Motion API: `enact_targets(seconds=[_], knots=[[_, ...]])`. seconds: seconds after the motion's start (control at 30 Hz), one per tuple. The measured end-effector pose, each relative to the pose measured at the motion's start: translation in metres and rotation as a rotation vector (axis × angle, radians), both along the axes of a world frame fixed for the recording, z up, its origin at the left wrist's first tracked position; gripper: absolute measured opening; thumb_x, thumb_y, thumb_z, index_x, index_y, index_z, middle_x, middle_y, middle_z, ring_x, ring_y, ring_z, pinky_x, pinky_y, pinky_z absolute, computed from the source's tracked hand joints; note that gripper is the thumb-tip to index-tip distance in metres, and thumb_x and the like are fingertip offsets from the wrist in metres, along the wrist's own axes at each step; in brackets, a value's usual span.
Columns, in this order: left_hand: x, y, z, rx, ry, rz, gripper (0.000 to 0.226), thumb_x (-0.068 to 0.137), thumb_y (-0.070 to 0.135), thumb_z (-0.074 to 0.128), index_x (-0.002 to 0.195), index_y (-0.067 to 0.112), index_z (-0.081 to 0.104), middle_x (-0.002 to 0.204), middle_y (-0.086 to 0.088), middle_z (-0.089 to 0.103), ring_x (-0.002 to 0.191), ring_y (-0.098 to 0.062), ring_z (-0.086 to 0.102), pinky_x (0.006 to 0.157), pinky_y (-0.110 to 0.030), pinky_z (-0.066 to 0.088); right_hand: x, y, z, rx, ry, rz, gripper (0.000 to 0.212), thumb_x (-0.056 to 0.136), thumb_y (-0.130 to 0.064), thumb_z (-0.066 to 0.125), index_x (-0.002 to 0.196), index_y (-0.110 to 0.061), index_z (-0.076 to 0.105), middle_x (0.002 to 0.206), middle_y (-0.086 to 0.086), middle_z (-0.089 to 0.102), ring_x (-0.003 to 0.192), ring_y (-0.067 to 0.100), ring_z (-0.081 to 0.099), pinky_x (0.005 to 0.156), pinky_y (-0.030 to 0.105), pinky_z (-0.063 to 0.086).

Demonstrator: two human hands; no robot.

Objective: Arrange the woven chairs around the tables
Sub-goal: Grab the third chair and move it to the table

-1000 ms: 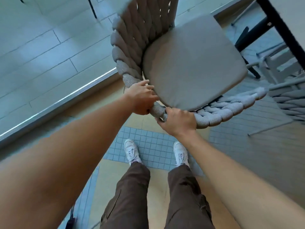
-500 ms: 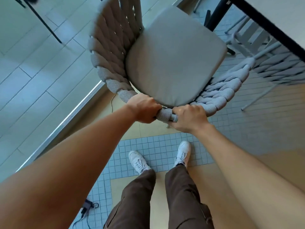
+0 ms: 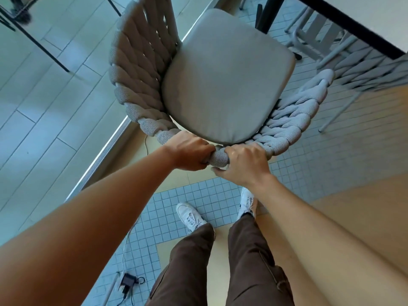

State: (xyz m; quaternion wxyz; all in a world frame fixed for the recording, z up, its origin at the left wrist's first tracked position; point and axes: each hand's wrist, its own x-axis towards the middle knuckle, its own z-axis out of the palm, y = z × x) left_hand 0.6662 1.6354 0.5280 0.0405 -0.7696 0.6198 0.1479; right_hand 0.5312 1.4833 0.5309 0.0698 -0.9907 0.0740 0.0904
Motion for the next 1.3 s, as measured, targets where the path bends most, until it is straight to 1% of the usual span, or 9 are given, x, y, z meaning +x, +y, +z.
enact_targets(seconds=[0.17, 0.4, 0.6, 0.7, 0.83, 0.97, 1.03, 1.17, 1.3], knots=[[0.033, 0.027, 0.007, -0.007, 0.006, -0.068, 0.045, 0.087, 0.057, 0.053, 0.119, 0.026, 0.059, 0.108, 0.007, 0.07, 0.099, -0.022, 0.068, 0.073, -0.036, 0.056, 0.016, 0.033, -0.002, -0.002, -0.034, -0.034, 0.052, 0.078, -0.063, 0.069, 0.102, -0.017, 0.066, 0.088, 0.004, 0.073, 0.079, 0.031, 0.069, 0.074, 0.04, 0.046], [0.04, 0.028, 0.006, -0.055, 0.008, -0.084, 0.028, 0.087, 0.04, 0.061, 0.094, 0.013, 0.064, 0.084, -0.004, 0.069, 0.075, -0.033, 0.068, 0.059, -0.039, 0.055, 0.02, 0.029, -0.001, -0.018, -0.094, -0.038, 0.046, 0.06, -0.051, 0.089, 0.076, -0.013, 0.07, 0.063, 0.006, 0.068, 0.049, 0.03, 0.064, 0.055, 0.032, 0.045], [0.052, 0.014, 0.006, -0.033, -0.005, -0.071, 0.028, 0.086, 0.04, 0.06, 0.095, 0.014, 0.064, 0.086, -0.003, 0.07, 0.077, -0.034, 0.068, 0.061, -0.037, 0.054, 0.031, 0.016, -0.003, -0.021, -0.154, -0.077, 0.047, 0.051, -0.05, 0.092, 0.068, -0.014, 0.067, 0.055, 0.005, 0.064, 0.042, 0.029, 0.06, 0.051, 0.029, 0.042], [0.061, 0.004, 0.004, -0.03, -0.022, -0.068, 0.031, 0.089, 0.044, 0.054, 0.1, 0.016, 0.064, 0.094, -0.001, 0.072, 0.083, -0.033, 0.068, 0.066, -0.036, 0.055, 0.039, 0.008, -0.006, -0.027, -0.155, -0.097, 0.046, 0.052, -0.051, 0.092, 0.069, -0.015, 0.069, 0.055, 0.005, 0.064, 0.043, 0.029, 0.061, 0.051, 0.03, 0.043], [0.073, -0.006, 0.002, -0.061, -0.035, -0.086, 0.031, 0.09, 0.044, 0.055, 0.099, 0.016, 0.064, 0.093, -0.001, 0.072, 0.08, -0.033, 0.068, 0.065, -0.037, 0.055, 0.049, -0.001, -0.009, -0.013, -0.138, -0.094, 0.044, 0.058, -0.052, 0.089, 0.073, -0.015, 0.071, 0.058, 0.007, 0.067, 0.048, 0.032, 0.064, 0.054, 0.033, 0.045], [0.083, -0.016, 0.0, -0.048, -0.051, -0.096, 0.034, 0.09, 0.048, 0.053, 0.104, 0.019, 0.064, 0.095, 0.002, 0.072, 0.082, -0.03, 0.068, 0.068, -0.034, 0.055, 0.058, -0.013, -0.009, -0.014, -0.154, -0.059, 0.044, 0.062, -0.053, 0.086, 0.073, -0.014, 0.069, 0.06, 0.006, 0.067, 0.049, 0.033, 0.063, 0.054, 0.032, 0.036], [0.082, -0.019, -0.001, -0.049, -0.056, -0.076, 0.042, 0.087, 0.059, 0.054, 0.107, 0.023, 0.065, 0.095, 0.005, 0.072, 0.082, -0.026, 0.069, 0.066, -0.031, 0.053, 0.06, -0.018, -0.008, -0.001, -0.164, -0.019, 0.043, 0.067, -0.054, 0.083, 0.076, -0.015, 0.068, 0.062, 0.004, 0.068, 0.05, 0.033, 0.064, 0.054, 0.032, 0.034], [0.067, -0.026, -0.001, -0.073, -0.109, 0.036, 0.065, 0.075, 0.084, 0.049, 0.11, 0.03, 0.062, 0.097, 0.012, 0.072, 0.086, -0.019, 0.07, 0.06, -0.028, 0.043, 0.056, -0.041, -0.003, 0.037, -0.141, 0.102, 0.048, 0.074, -0.061, 0.075, 0.089, -0.015, 0.069, 0.07, 0.003, 0.071, 0.06, 0.033, 0.067, 0.056, 0.035, 0.044], [0.034, -0.044, -0.005, -0.119, -0.062, 0.056, 0.075, 0.073, 0.084, 0.051, 0.123, 0.028, 0.057, 0.108, 0.011, 0.071, 0.097, -0.02, 0.069, 0.067, -0.034, 0.053, 0.042, -0.071, 0.0, 0.0, -0.133, 0.207, 0.053, 0.077, -0.065, 0.07, 0.082, -0.013, 0.067, 0.068, 0.005, 0.069, 0.061, 0.032, 0.066, 0.057, 0.036, 0.049]])
